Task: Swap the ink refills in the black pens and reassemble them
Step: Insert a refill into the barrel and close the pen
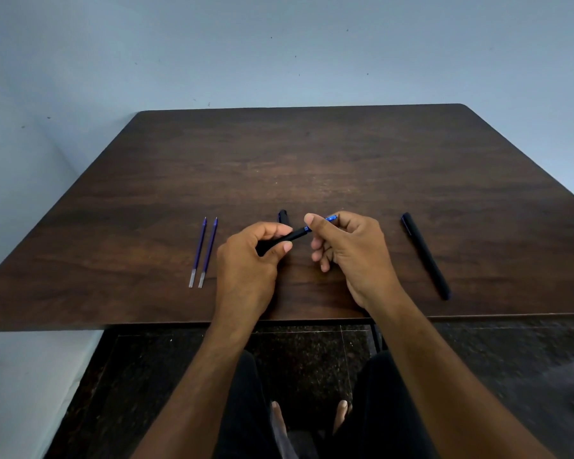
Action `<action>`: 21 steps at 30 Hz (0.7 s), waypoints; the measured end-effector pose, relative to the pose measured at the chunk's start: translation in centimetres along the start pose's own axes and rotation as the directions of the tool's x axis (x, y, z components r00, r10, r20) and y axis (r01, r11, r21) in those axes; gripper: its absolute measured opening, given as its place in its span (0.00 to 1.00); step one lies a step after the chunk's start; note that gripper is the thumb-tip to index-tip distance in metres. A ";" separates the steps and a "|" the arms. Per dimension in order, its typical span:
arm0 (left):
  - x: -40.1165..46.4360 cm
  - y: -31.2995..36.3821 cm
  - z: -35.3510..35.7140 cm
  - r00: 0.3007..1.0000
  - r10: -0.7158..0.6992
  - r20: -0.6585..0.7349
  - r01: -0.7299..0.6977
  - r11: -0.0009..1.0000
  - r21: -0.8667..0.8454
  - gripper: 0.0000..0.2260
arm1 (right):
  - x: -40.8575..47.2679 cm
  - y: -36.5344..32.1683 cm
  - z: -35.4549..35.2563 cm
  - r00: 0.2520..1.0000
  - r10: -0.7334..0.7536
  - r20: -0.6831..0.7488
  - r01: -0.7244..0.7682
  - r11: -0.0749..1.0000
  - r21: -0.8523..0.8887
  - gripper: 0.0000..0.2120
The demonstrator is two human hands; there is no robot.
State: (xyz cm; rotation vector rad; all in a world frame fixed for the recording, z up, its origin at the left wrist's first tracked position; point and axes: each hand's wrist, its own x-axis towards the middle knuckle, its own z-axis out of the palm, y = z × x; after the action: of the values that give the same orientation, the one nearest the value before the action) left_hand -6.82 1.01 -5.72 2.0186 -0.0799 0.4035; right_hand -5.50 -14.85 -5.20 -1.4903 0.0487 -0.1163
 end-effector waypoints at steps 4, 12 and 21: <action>0.0 0.1 0.0 1.000 -0.003 0.002 0.003 1.000 0.007 0.14 | -0.1 0.0 0.0 1.000 -0.015 -0.002 0.015 0.998 -0.053 0.17; 0.1 0.1 0.0 1.000 -0.014 -0.004 0.014 1.000 0.002 0.11 | -0.2 -0.2 -0.5 0.998 0.006 0.065 -0.013 0.993 0.116 0.10; 0.0 0.2 -0.1 1.000 -0.021 0.011 0.021 1.000 0.021 0.11 | 0.0 0.2 -0.3 1.000 0.002 0.005 -0.003 0.996 0.093 0.08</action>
State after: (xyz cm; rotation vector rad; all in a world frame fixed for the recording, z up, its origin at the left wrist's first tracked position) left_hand -6.87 1.00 -5.55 2.0408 -0.0611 0.3814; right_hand -5.51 -15.18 -5.41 -1.3975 0.0405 -0.1109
